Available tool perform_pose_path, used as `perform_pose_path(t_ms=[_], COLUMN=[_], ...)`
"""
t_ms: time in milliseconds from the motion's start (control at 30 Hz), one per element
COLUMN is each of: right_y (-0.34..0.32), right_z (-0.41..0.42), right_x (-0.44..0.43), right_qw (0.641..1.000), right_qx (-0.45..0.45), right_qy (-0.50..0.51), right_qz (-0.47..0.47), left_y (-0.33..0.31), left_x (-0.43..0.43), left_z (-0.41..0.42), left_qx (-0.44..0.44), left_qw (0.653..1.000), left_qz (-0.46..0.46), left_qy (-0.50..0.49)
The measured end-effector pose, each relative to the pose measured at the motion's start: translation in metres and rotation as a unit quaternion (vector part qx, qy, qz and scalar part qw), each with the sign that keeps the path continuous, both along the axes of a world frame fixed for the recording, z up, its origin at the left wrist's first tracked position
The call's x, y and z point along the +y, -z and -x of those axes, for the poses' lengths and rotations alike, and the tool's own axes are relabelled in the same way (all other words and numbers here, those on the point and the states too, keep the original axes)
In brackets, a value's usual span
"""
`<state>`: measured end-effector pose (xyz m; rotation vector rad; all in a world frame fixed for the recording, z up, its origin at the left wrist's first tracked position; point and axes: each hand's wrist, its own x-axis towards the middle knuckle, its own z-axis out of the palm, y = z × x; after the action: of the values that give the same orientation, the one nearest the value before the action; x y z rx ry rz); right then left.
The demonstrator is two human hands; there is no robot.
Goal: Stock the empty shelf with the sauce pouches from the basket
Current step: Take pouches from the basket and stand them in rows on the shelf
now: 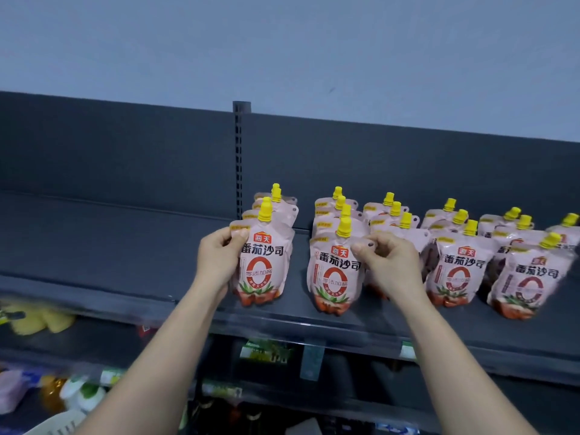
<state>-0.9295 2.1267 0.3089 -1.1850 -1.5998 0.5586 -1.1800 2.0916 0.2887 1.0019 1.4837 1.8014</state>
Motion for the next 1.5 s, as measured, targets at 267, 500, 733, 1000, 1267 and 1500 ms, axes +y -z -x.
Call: perform_pose_path(t_ms=[267,500,733,1000,1267,1500], right_y=[0.017,0.016,0.021,0.024,0.022,0.024], right_z=[-0.004,-0.009,-0.018,-0.020,-0.022,-0.022], right_x=[0.017,0.026,0.023,0.028,0.032,0.030], right_qw=[0.998,0.997,0.995,0.996,0.996,0.997], right_qx=[-0.005,-0.026,-0.006,-0.011,-0.015,-0.036], right_qy=[-0.008,-0.032,-0.061,-0.057,-0.062,-0.051], right_qz=[0.058,0.058,0.074,0.062,0.067,0.053], left_y=[0.017,0.022,0.030,0.030,0.026,0.027], left_x=[0.023,0.027,0.021,0.024,0.024,0.021], left_z=[0.007,0.010,0.014,0.011,0.008,0.004], left_qx=[-0.022,-0.015,0.016,0.008,0.006,0.028], left_qw=[0.999,0.999,0.999,0.998,0.996,0.996], left_qz=[0.016,0.017,0.010,0.050,0.063,0.067], left_qy=[0.018,0.042,0.047,0.036,0.062,0.042])
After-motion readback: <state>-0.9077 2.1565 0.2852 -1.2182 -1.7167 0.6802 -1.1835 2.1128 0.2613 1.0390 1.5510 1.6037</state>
